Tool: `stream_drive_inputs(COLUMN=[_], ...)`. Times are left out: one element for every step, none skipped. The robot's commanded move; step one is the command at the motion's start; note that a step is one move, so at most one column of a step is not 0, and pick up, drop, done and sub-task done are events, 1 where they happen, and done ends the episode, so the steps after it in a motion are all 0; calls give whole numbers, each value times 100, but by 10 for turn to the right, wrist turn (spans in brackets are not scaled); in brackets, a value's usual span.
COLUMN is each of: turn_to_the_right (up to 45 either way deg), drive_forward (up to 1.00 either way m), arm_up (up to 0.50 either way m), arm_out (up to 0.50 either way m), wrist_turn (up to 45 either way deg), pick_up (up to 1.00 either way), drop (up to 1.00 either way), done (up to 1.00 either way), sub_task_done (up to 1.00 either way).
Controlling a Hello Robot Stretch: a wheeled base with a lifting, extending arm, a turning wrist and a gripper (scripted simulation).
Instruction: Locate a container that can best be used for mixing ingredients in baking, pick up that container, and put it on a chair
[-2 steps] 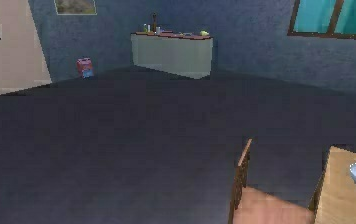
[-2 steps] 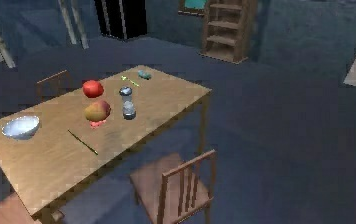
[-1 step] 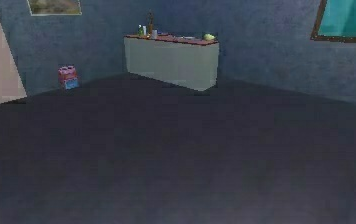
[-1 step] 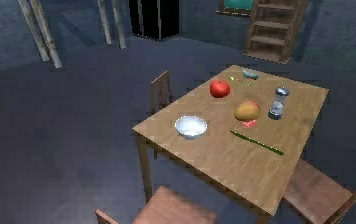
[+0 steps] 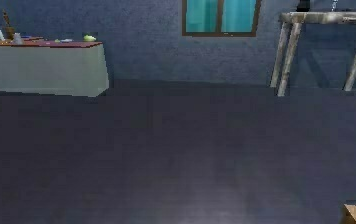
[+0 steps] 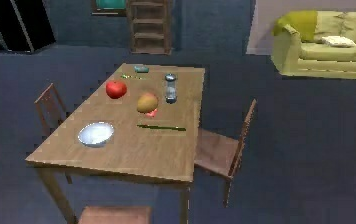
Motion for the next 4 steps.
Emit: stream_drive_inputs(turn_to_the_right=[0,450,180,0], drive_forward=[60,0,0,60], arm_up=[0,0,0,0], arm_out=[0,0,0,0], wrist_turn=[0,0,0,0], pick_up=[0,0,0,0], drop=[0,0,0,0], done=[0,0,0,0], sub_task_done=[0,0,0,0])
